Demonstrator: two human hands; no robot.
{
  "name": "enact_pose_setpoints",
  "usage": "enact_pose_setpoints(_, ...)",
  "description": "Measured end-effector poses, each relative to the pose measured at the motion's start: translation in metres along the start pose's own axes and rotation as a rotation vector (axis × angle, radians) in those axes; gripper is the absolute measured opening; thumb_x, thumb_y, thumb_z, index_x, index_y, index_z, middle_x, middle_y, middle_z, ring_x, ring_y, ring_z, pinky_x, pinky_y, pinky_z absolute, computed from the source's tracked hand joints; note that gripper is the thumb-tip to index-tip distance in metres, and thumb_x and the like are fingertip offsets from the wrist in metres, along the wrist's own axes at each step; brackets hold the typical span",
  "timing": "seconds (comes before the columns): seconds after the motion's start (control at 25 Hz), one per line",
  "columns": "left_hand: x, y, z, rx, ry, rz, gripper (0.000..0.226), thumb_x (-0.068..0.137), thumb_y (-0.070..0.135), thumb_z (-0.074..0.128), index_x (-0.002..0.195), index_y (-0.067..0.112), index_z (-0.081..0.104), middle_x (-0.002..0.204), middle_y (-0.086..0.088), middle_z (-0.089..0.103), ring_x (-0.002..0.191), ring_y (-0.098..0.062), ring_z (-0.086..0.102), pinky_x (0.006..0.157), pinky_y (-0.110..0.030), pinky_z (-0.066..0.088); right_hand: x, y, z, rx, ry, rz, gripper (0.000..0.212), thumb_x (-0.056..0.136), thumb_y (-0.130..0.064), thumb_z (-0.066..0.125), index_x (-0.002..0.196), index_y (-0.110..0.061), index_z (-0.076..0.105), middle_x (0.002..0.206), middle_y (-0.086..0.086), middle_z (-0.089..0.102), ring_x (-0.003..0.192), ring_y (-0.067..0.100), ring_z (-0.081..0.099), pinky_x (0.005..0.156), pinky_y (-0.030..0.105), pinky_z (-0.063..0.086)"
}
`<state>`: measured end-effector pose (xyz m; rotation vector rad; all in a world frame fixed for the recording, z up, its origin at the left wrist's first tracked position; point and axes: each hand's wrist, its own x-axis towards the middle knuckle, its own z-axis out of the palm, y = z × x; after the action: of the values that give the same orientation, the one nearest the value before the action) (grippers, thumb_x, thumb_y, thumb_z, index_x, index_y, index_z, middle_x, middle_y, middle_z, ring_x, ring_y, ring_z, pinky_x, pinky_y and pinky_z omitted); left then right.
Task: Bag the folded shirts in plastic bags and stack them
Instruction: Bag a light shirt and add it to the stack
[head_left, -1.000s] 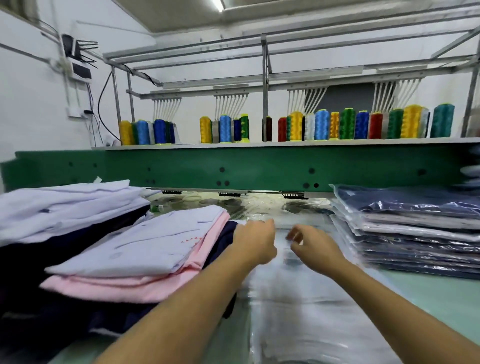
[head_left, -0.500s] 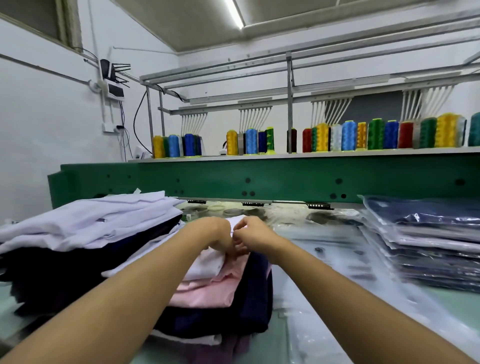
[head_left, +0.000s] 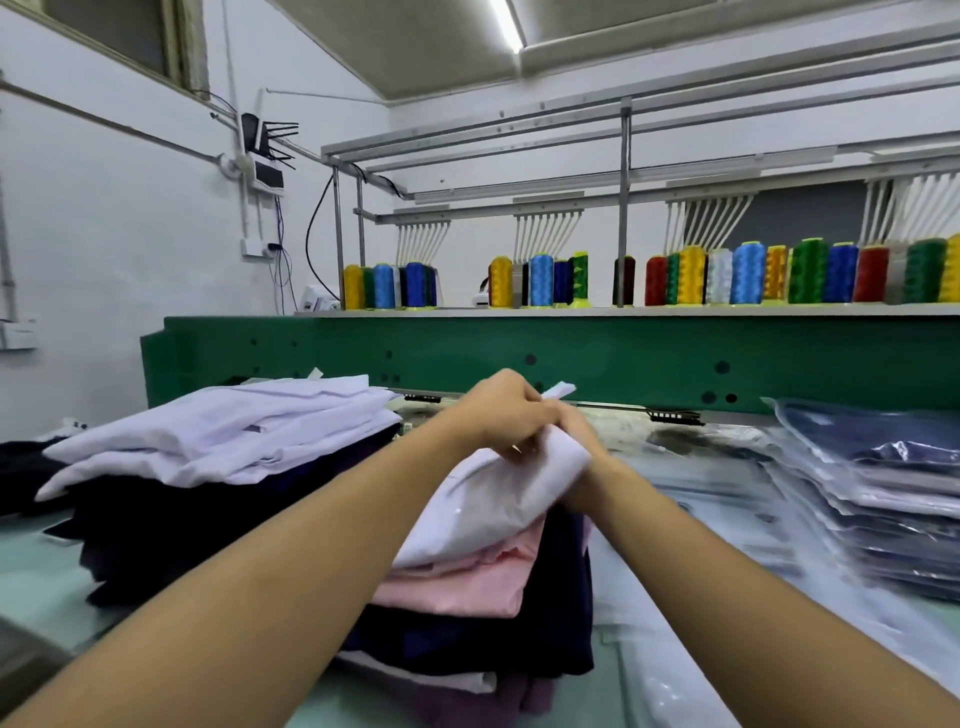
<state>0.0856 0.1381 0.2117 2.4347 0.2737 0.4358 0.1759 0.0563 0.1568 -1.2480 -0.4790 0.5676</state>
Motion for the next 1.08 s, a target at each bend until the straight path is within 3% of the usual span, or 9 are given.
enact_pose_setpoints(0.04, 0.000, -0.003, 0.002, -0.055, -0.109, -0.056, 0.029, 0.090, 0.034, 0.057, 0.086, 0.011, 0.074, 0.073, 0.000, 0.074, 0.065, -0.017, 0.069, 0.065, -0.028, 0.056, 0.001, -0.002, -0.011, -0.123, 0.050, -0.002, 0.021, 0.100, -0.023, 0.052, 0.114, -0.010, 0.060, 0.109, 0.012, 0.060, 0.083, 0.026, 0.058, 0.069, 0.029, 0.051)
enact_pose_setpoints(0.12, 0.002, -0.023, -0.003, 0.120, -0.136, -0.159, 0.030, 0.095, 0.027, 0.049, 0.104, 0.007, 0.069, 0.097, -0.009, 0.076, 0.078, -0.023, 0.068, 0.072, -0.030, 0.050, -0.007, -0.002, -0.032, -0.416, 0.193, 0.009, 0.039, 0.091, -0.004, 0.059, 0.130, -0.003, 0.056, 0.110, 0.010, 0.056, 0.083, 0.023, 0.054, 0.057, 0.019, 0.047)
enact_pose_setpoints(0.24, -0.006, -0.068, -0.015, 0.625, -0.003, -0.362, 0.044, 0.100, 0.036, 0.045, 0.131, 0.005, 0.056, 0.135, -0.014, 0.059, 0.114, -0.032, 0.059, 0.090, -0.035, 0.049, -0.013, 0.006, -0.052, -0.347, 0.221, -0.063, 0.069, 0.084, 0.019, 0.051, 0.146, -0.008, 0.042, 0.112, 0.005, 0.049, 0.071, 0.008, 0.050, 0.033, 0.012, 0.038)
enact_pose_setpoints(0.4, -0.015, -0.095, -0.023, 0.518, -0.021, -0.568, 0.078, 0.091, 0.064, 0.054, 0.145, 0.010, 0.043, 0.146, -0.009, 0.050, 0.127, -0.031, 0.054, 0.101, -0.036, 0.045, -0.014, 0.008, -0.052, -0.297, 0.223, -0.089, 0.053, 0.082, 0.022, 0.046, 0.123, -0.007, 0.065, 0.094, 0.006, 0.063, 0.067, 0.010, 0.056, 0.036, 0.012, 0.042)
enact_pose_setpoints(0.56, -0.015, -0.100, -0.032, 0.263, -0.054, -0.682, 0.089, 0.078, 0.064, 0.072, 0.144, 0.012, 0.042, 0.142, -0.007, 0.051, 0.117, -0.030, 0.058, 0.100, -0.040, 0.048, -0.016, 0.009, -0.052, -0.270, 0.144, -0.047, 0.039, 0.084, 0.013, 0.048, 0.109, -0.005, 0.073, 0.096, 0.009, 0.065, 0.074, 0.018, 0.060, 0.045, 0.016, 0.049)
enact_pose_setpoints(0.68, -0.007, -0.097, -0.036, 0.247, -0.075, -0.594, 0.056, 0.081, 0.047, 0.076, 0.121, 0.011, 0.062, 0.127, -0.005, 0.064, 0.104, -0.024, 0.064, 0.090, -0.035, 0.052, -0.011, 0.011, -0.058, -0.297, 0.107, -0.106, 0.025, 0.089, -0.004, 0.059, 0.102, -0.013, 0.079, 0.107, 0.009, 0.074, 0.085, 0.024, 0.068, 0.070, 0.029, 0.057)
enact_pose_setpoints(0.76, -0.001, -0.085, -0.031, 0.221, 0.000, -0.467, 0.039, 0.081, 0.032, 0.073, 0.111, 0.009, 0.065, 0.116, -0.010, 0.067, 0.101, -0.027, 0.066, 0.082, -0.033, 0.054, -0.009, 0.009, -0.057, -0.347, 0.073, -0.092, 0.019, 0.088, -0.013, 0.066, 0.101, -0.012, 0.079, 0.107, 0.011, 0.076, 0.083, 0.025, 0.072, 0.073, 0.033, 0.058)
enact_pose_setpoints(0.96, 0.014, -0.013, -0.003, 0.241, -0.054, -0.070, 0.021, 0.087, 0.019, 0.061, 0.103, 0.008, 0.052, 0.110, -0.014, 0.056, 0.102, -0.029, 0.059, 0.080, -0.034, 0.048, -0.010, -0.007, -0.037, -0.537, -0.058, -0.115, 0.042, 0.092, -0.053, 0.059, 0.116, -0.020, 0.072, 0.118, 0.008, 0.072, 0.110, 0.023, 0.067, 0.104, 0.043, 0.050)
enact_pose_setpoints(1.08, 0.015, 0.034, 0.018, 0.020, -0.133, 0.103, 0.013, 0.086, 0.006, 0.052, 0.093, 0.000, 0.062, 0.097, -0.021, 0.066, 0.093, -0.029, 0.066, 0.086, -0.043, 0.056, -0.021, -0.023, -0.040, -0.435, 0.039, -0.149, 0.044, 0.090, -0.067, 0.052, 0.095, -0.031, 0.077, 0.101, 0.001, 0.075, 0.093, 0.011, 0.071, 0.086, 0.031, 0.056)
